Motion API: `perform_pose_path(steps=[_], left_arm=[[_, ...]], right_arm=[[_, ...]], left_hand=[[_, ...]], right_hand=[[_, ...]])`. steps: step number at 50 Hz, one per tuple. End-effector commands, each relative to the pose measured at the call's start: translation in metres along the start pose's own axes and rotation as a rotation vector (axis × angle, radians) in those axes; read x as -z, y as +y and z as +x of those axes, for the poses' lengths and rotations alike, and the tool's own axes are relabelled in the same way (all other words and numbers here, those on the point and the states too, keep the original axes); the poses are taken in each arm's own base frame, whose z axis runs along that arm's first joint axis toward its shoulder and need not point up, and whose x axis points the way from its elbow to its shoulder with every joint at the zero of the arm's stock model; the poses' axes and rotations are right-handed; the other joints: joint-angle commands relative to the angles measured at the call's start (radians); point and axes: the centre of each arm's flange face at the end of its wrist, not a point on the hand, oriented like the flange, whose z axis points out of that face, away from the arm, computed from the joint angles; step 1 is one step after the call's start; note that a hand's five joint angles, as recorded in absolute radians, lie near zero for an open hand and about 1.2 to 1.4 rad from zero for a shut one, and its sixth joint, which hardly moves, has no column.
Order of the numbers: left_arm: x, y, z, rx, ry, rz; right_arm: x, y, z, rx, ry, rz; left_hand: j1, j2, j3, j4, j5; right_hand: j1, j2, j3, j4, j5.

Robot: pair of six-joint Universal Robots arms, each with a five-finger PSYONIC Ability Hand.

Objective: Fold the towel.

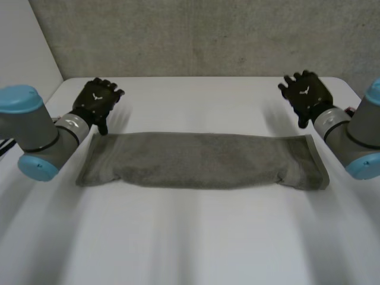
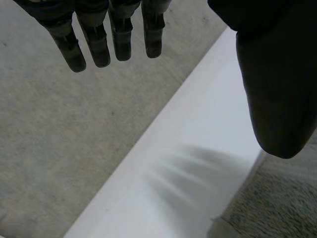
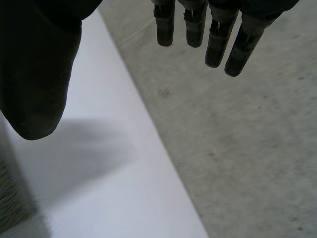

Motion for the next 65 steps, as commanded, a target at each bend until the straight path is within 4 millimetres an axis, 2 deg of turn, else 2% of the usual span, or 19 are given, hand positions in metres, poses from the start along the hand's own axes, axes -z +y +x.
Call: perform_pose_path(steps=[1, 3, 4, 6, 7, 8, 12, 14, 18, 23, 25, 30, 40, 53, 55, 57, 61, 64, 65], left_arm=[[0.024, -0.03, -0.008, -0.007, -0.012, 0.02], [0.041, -0.043, -0.01, -0.002, -0.013, 0.022], [0.041, -0.043, -0.01, -0.002, -0.013, 0.022], [0.058, -0.054, -0.009, 0.002, -0.012, 0.021], [0.058, -0.054, -0.009, 0.002, -0.012, 0.021], [0.066, -0.057, -0.008, 0.007, -0.009, 0.016], [0.079, -0.056, -0.001, 0.019, 0.004, -0.005], [0.09, -0.049, 0.008, 0.036, 0.025, -0.04], [0.099, -0.046, 0.016, 0.047, 0.043, -0.062], [0.106, -0.042, 0.026, 0.092, 0.07, -0.083], [0.108, -0.04, 0.029, 0.118, 0.075, -0.092], [0.108, -0.039, 0.028, 0.125, 0.074, -0.094], [0.106, -0.04, 0.025, 0.117, 0.055, -0.076], [0.107, -0.04, 0.027, 0.117, 0.06, -0.077], [0.107, -0.04, 0.027, 0.117, 0.06, -0.075], [0.107, -0.04, 0.027, 0.116, 0.059, -0.074], [0.107, -0.041, 0.027, 0.116, 0.059, -0.074], [0.108, -0.043, 0.025, 0.115, 0.054, -0.068], [0.108, -0.045, 0.023, 0.113, 0.048, -0.064]], right_arm=[[0.025, -0.034, 0.025, -0.101, 0.045, 0.037], [0.049, -0.043, 0.026, -0.158, 0.029, 0.019], [0.049, -0.043, 0.026, -0.158, 0.028, 0.019], [0.074, -0.045, 0.019, -0.193, -0.002, -0.03], [0.075, -0.045, 0.019, -0.193, -0.003, -0.03], [0.087, -0.044, 0.012, -0.214, -0.032, -0.067], [0.109, -0.039, -0.003, -0.255, -0.101, -0.158], [0.124, -0.025, -0.015, -0.286, -0.152, -0.253], [0.133, -0.015, -0.023, -0.308, -0.182, -0.304], [0.13, 0.002, -0.023, -0.317, -0.168, -0.329], [0.123, 0.015, -0.024, -0.315, -0.148, -0.327], [0.117, 0.027, -0.025, -0.311, -0.128, -0.321], [0.109, 0.046, -0.036, -0.323, -0.15, -0.353], [0.111, 0.048, -0.042, -0.326, -0.17, -0.369], [0.111, 0.048, -0.042, -0.326, -0.171, -0.368], [0.111, 0.049, -0.043, -0.319, -0.174, -0.369], [0.112, 0.048, -0.039, -0.303, -0.167, -0.368], [0.113, 0.05, -0.027, -0.299, -0.137, -0.375], [0.115, 0.053, -0.015, -0.301, -0.106, -0.381]], left_hand=[[-0.066, -0.043, -0.057, -0.066, -0.02], [-0.061, -0.037, -0.057, -0.066, -0.014], [-0.061, -0.037, -0.057, -0.066, -0.014], [-0.061, -0.037, -0.057, -0.066, -0.014], [-0.061, -0.037, -0.057, -0.066, -0.014], [-0.061, -0.037, -0.057, -0.066, -0.014], [-0.061, -0.037, -0.057, -0.066, -0.014], [-0.061, -0.037, -0.057, -0.066, -0.014], [-0.061, -0.037, -0.057, -0.066, -0.014], [-0.055, -0.031, -0.057, -0.066, -0.009], [-0.055, -0.031, -0.057, -0.066, -0.009], [-0.052, -0.028, -0.057, -0.066, -0.006], [-0.049, -0.025, -0.057, -0.066, -0.003], [-0.052, -0.028, -0.057, -0.066, -0.006], [-0.052, -0.028, -0.057, -0.066, -0.006], [-0.052, -0.028, -0.057, -0.066, -0.006], [-0.052, -0.028, -0.057, -0.066, -0.006], [-0.052, -0.028, -0.057, -0.066, -0.006], [-0.052, -0.028, -0.057, -0.066, -0.006]], right_hand=[[-0.061, -0.062, -0.052, -0.076, -0.061], [-0.061, -0.062, -0.052, -0.076, -0.061], [-0.061, -0.062, -0.052, -0.076, -0.061], [-0.061, -0.062, -0.052, -0.076, -0.061], [-0.061, -0.062, -0.052, -0.076, -0.061], [-0.061, -0.062, -0.052, -0.076, -0.061], [-0.054, -0.055, -0.052, -0.076, -0.053], [-0.048, -0.049, -0.052, -0.076, -0.048], [-0.042, -0.043, -0.052, -0.076, -0.042], [0.072, 0.072, -0.052, -0.076, 0.073], [0.224, 0.223, -0.052, -0.076, 0.224], [0.451, 0.45, -0.052, -0.076, 0.451], [0.436, 0.436, -0.052, -0.076, 0.437], [0.422, 0.421, -0.052, -0.076, 0.422], [0.518, 0.518, -0.052, -0.076, 0.519], [1.157, 1.156, -0.052, -0.076, 1.157], [1.16, 1.16, -0.052, -0.076, 1.161], [1.16, 1.16, -0.052, -0.076, 1.161], [1.16, 1.16, -0.052, -0.076, 1.161]])
